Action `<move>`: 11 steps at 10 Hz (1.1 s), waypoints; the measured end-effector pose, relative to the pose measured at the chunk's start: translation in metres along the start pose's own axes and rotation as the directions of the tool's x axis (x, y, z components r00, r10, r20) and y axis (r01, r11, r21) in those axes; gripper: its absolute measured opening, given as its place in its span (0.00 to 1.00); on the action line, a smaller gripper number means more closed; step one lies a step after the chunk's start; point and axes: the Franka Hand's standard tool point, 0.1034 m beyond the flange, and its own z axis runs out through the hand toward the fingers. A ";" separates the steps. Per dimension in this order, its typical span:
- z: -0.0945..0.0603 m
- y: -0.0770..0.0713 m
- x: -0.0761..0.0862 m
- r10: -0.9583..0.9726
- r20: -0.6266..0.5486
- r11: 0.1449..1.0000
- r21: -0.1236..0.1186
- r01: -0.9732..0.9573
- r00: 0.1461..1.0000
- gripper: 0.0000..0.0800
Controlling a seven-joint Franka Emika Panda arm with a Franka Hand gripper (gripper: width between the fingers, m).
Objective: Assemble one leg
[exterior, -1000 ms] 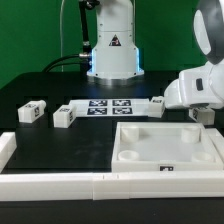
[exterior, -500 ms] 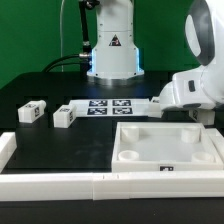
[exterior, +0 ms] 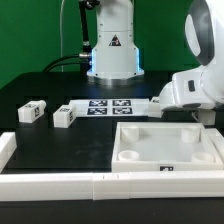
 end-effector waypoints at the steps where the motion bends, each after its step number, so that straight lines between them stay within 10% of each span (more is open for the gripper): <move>1: 0.000 0.000 0.000 0.000 0.000 1.000 0.000 0.000 1.000 0.36; 5: -0.002 0.001 -0.001 -0.001 -0.003 1.000 0.000 0.001 1.000 0.36; 9: -0.056 0.021 -0.041 -0.013 0.022 1.000 0.009 0.013 1.000 0.36; 11: -0.058 0.023 -0.042 -0.011 0.001 1.000 0.011 0.011 1.000 0.37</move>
Offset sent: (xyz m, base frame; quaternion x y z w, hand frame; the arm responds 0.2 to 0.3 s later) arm 0.0000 0.0000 0.0000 0.0000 0.0000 0.0000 1.0000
